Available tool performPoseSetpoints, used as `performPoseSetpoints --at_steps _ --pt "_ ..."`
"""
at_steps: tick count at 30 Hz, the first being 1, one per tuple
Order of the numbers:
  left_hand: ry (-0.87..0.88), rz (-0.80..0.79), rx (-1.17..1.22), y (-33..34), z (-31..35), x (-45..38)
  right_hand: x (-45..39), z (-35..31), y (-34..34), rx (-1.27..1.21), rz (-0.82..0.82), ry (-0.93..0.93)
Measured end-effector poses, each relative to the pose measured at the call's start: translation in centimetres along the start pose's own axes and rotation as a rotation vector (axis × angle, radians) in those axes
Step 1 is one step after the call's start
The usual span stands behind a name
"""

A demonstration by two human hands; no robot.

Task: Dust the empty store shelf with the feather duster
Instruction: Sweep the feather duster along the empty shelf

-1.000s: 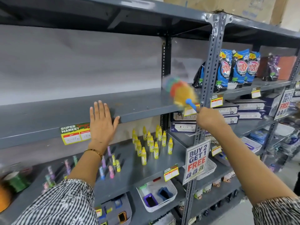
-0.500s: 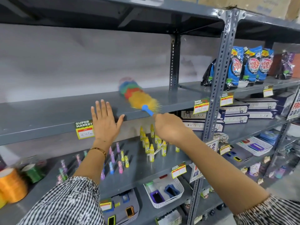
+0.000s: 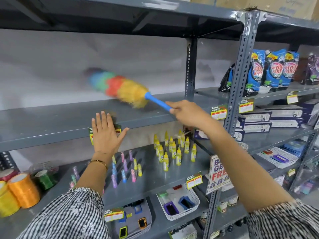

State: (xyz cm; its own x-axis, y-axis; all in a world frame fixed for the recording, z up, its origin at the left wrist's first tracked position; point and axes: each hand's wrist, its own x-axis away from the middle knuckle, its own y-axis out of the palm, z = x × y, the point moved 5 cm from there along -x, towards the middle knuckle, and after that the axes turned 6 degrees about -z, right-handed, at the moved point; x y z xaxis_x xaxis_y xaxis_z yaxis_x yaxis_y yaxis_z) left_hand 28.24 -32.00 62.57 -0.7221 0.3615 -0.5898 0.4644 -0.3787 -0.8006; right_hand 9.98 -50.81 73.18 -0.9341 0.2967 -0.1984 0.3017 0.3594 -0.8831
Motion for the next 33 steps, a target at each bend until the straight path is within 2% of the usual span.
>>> performPoseSetpoints --at_steps 4,7,9,17,25,30,33 --pt "0.001 0.018 -0.021 0.2 -1.1 0.7 1.8 6.0 -2.2 0.152 0.122 0.224" --pt "0.009 0.009 -0.008 0.1 -1.1 0.9 2.5 8.2 -2.0 0.266 0.086 0.400" --pt "0.008 0.001 -0.004 0.1 -1.0 0.8 2.8 8.0 -0.6 0.291 0.035 0.408" --pt "-0.038 0.015 0.019 0.1 -1.4 0.9 2.9 0.3 5.5 0.510 -0.080 -0.051" --pt "-0.218 0.128 0.070 -1.7 -3.8 1.7 1.5 -5.6 7.6 0.286 -0.205 -0.444" --pt "-0.263 0.192 0.064 -2.9 -5.2 2.2 -2.3 -4.6 6.1 0.074 -0.148 -0.481" --pt "-0.250 0.179 0.040 -3.2 -4.9 1.6 -5.0 -1.3 5.3 0.005 -0.081 -0.404"
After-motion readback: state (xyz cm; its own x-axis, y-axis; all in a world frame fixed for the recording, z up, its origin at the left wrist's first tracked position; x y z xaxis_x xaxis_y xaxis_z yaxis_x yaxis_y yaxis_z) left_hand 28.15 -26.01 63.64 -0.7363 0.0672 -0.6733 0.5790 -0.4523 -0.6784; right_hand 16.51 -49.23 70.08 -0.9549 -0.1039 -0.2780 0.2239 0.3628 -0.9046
